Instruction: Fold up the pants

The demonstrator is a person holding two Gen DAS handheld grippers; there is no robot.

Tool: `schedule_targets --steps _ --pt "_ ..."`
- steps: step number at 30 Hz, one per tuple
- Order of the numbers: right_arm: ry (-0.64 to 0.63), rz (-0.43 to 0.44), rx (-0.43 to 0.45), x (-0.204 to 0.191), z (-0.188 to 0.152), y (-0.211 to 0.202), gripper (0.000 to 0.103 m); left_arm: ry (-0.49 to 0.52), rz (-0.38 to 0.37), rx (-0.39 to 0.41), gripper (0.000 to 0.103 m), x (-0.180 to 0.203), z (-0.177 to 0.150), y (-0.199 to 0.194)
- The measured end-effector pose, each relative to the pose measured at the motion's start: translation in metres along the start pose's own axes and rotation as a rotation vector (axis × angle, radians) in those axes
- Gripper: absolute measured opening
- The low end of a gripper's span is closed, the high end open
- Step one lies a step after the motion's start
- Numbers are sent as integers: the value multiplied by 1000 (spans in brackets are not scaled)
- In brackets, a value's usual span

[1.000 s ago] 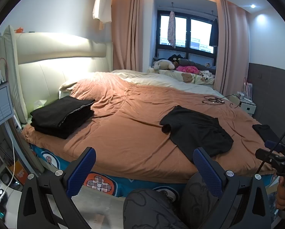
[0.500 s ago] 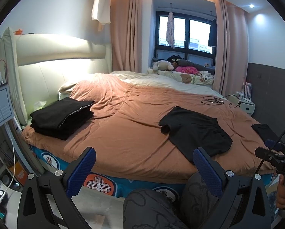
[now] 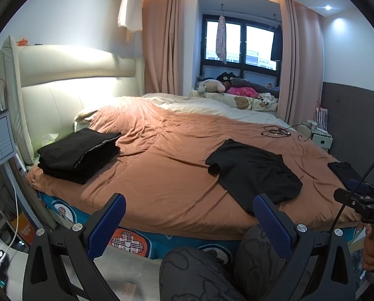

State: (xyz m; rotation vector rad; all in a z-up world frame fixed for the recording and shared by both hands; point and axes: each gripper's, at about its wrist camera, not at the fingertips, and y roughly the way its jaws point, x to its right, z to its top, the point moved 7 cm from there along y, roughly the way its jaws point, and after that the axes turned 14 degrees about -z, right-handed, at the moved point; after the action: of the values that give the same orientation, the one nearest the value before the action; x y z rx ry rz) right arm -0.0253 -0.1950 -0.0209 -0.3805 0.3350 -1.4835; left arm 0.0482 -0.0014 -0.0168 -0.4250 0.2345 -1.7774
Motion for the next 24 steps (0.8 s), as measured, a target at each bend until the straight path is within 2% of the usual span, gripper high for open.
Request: schedule_targets --steps 24 --pt "-16 -4 13 2 4 -7 103 14 -32 14 103 9 1 -4"
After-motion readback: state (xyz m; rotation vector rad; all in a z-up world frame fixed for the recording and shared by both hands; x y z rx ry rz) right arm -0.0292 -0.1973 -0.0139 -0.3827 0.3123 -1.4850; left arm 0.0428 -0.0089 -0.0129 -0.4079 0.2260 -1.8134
